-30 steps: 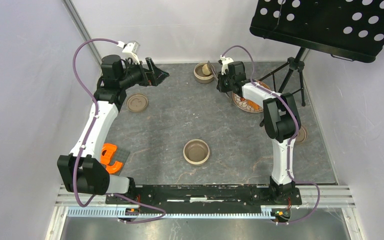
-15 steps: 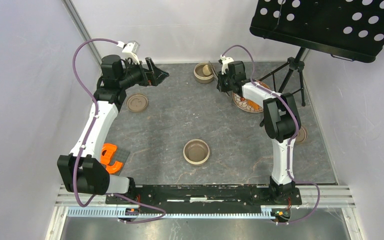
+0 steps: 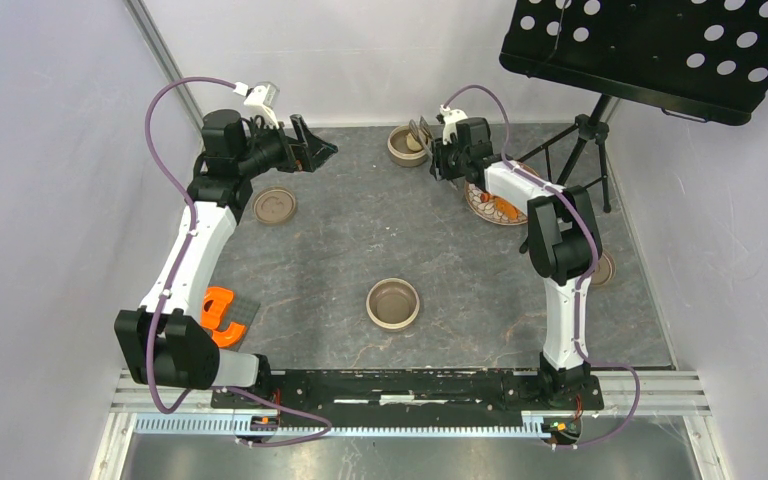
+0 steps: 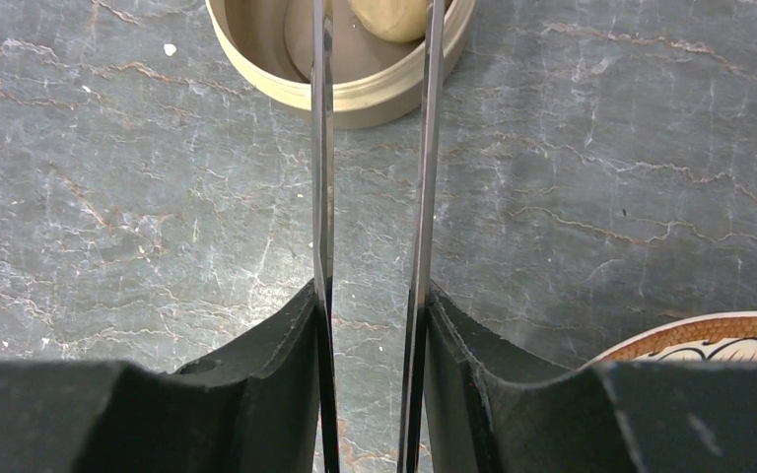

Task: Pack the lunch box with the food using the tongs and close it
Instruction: Place the fake food in the packing box, then pick up the fake food from the plate.

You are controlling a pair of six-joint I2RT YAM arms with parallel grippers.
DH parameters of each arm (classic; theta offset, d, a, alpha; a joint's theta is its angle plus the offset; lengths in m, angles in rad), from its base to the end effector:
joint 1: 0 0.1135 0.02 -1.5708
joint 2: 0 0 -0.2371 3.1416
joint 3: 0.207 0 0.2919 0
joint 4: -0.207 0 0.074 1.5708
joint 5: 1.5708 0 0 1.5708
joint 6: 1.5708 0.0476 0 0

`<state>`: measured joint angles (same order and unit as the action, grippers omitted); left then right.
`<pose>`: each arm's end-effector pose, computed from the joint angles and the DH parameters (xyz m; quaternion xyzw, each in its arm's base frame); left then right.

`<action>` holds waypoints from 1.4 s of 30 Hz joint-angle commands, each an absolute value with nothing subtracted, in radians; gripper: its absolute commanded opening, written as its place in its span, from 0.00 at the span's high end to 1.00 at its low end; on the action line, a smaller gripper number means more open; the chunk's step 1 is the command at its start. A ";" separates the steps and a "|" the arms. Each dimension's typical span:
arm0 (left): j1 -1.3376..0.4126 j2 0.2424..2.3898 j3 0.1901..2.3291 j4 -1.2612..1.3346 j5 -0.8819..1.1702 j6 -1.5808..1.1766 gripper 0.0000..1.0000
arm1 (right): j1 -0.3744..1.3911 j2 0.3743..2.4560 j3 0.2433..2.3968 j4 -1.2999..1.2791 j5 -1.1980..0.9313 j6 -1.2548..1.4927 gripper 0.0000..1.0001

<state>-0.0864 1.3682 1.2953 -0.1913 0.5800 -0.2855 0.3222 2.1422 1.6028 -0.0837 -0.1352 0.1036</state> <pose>0.3678 -0.0580 0.3551 0.0973 0.7744 -0.3308 0.5304 0.4936 0.1715 0.1470 -0.1275 0.8791 0.1549 0.4323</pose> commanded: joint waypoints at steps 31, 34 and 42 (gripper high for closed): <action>-0.083 1.345 1.278 -0.124 0.632 -0.287 0.00 | 0.201 1.457 1.133 -0.412 0.069 -0.263 0.56; -0.083 1.342 1.275 -0.123 0.636 -0.288 0.00 | 0.170 1.441 1.131 -0.467 0.105 -0.284 0.57; -0.083 1.331 1.246 -0.097 0.641 -0.303 0.00 | 0.130 1.454 1.138 -0.533 0.154 -0.313 0.56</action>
<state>-0.0864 1.3647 1.2613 -0.1539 0.6128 -0.2867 0.1345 1.4666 1.1309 -0.5083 0.1089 -0.2848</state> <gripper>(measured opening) 0.993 0.440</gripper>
